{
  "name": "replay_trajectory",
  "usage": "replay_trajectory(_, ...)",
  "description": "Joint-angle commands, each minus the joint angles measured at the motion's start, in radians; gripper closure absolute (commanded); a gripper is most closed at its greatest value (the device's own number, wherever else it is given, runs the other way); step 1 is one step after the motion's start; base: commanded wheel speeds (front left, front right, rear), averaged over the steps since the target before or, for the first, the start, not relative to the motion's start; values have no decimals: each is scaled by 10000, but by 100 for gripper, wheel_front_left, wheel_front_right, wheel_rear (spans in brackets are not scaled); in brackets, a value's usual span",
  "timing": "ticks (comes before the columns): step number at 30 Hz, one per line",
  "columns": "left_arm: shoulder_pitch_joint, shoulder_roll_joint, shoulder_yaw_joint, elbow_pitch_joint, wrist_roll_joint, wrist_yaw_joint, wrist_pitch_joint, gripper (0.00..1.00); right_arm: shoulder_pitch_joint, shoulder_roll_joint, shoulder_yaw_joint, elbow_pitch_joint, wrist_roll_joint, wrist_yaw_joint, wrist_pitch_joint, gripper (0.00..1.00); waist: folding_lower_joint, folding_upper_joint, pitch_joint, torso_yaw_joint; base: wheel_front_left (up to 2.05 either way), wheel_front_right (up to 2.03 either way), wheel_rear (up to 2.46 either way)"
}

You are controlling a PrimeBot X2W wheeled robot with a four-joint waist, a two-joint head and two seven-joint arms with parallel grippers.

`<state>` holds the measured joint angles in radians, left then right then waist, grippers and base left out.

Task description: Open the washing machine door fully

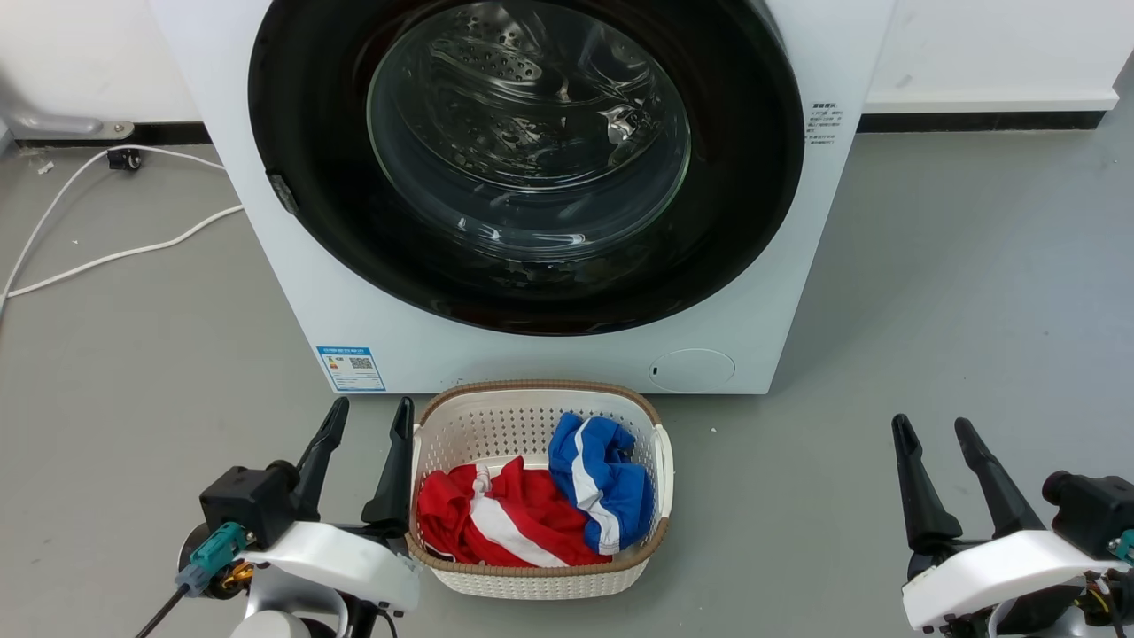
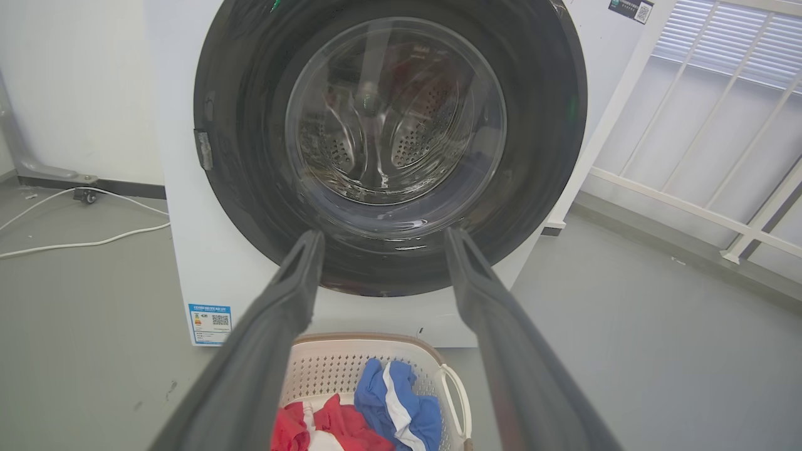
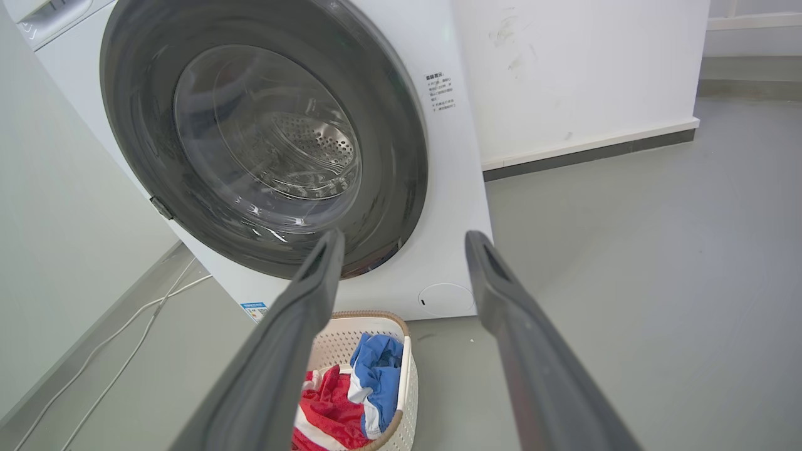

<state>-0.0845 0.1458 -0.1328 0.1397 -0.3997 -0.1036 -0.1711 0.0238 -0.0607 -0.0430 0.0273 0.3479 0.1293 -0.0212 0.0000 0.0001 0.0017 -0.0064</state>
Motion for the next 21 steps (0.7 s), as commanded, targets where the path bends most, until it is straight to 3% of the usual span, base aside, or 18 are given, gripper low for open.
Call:
replay_trajectory(1,-143,71,-66,-56,335,71,-113,0,29,21,9,-196,-339,20,-13,0,0,-1,1,-2,0,0,0)
replay_trajectory(21,-117,146,-200,263,1654,149,-518,0,189,98,36,-525,-1957,21,-161,0,0,-1,-48,2,0,0,0)
